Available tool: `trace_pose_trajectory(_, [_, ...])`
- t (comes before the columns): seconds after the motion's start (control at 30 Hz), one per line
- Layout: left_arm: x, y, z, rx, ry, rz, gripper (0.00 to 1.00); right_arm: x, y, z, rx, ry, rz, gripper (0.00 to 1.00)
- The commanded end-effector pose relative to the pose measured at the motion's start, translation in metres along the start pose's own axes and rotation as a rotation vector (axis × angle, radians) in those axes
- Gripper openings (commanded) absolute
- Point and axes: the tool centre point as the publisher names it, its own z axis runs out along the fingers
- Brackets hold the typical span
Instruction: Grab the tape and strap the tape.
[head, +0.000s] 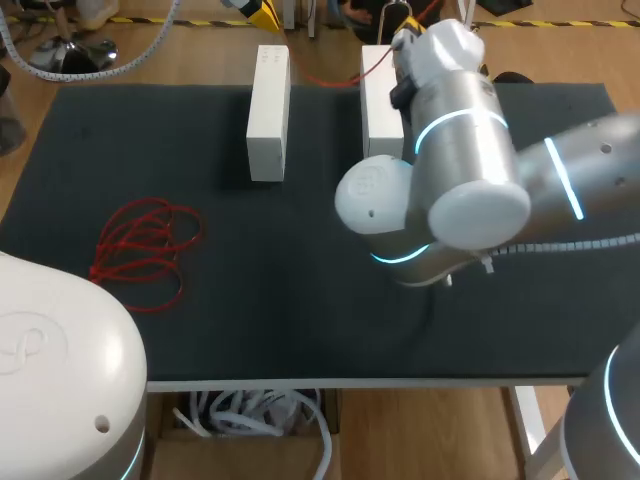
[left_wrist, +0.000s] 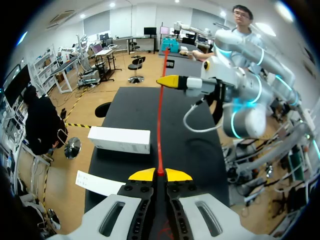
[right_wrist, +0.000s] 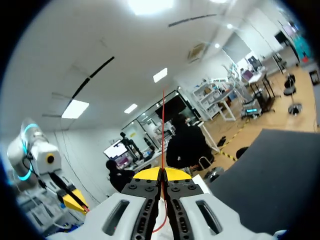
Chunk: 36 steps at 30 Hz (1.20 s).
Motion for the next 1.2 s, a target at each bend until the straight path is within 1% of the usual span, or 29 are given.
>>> trace_pose_trajectory(0.03, [0.000, -0.001, 0.000, -0.004, 0.001, 0.000, 0.00, 0.011, -0.004, -0.003, 0.014, -0.162, -0.172, 0.00])
trace_pose_trajectory(0.17, [0.000, -0.001, 0.000, -0.004, 0.001, 0.000, 0.00, 0.015, -0.008, -0.004, 0.057, -0.175, -0.217, 0.00])
trace_pose_trajectory(0.3, [0.000, -0.001, 0.000, -0.004, 0.001, 0.000, 0.00, 0.019, -0.010, -0.006, 0.081, -0.186, -0.247, 0.00])
trace_pose_trajectory(0.37, [0.000, -0.001, 0.000, -0.004, 0.001, 0.000, 0.00, 0.021, -0.011, -0.006, 0.089, -0.191, -0.250, 0.00])
trace_pose_trajectory(0.4, [0.000, -0.001, 0.000, -0.004, 0.001, 0.000, 0.00, 0.022, -0.012, -0.005, 0.095, -0.194, -0.232, 0.00])
trace_pose_trajectory(0.5, [0.000, -0.001, 0.000, -0.004, 0.001, 0.000, 0.00, 0.030, -0.012, -0.007, 0.122, -0.173, -0.197, 0.00])
trace_pose_trajectory(0.6, [0.000, -0.001, 0.000, -0.004, 0.001, 0.000, 0.00, 0.039, -0.012, -0.012, 0.152, -0.123, -0.180, 0.00])
trace_pose_trajectory(1.2, [0.000, -0.001, 0.000, -0.004, 0.001, 0.000, 0.00, 0.039, -0.012, -0.012, 0.152, -0.123, -0.180, 0.00])
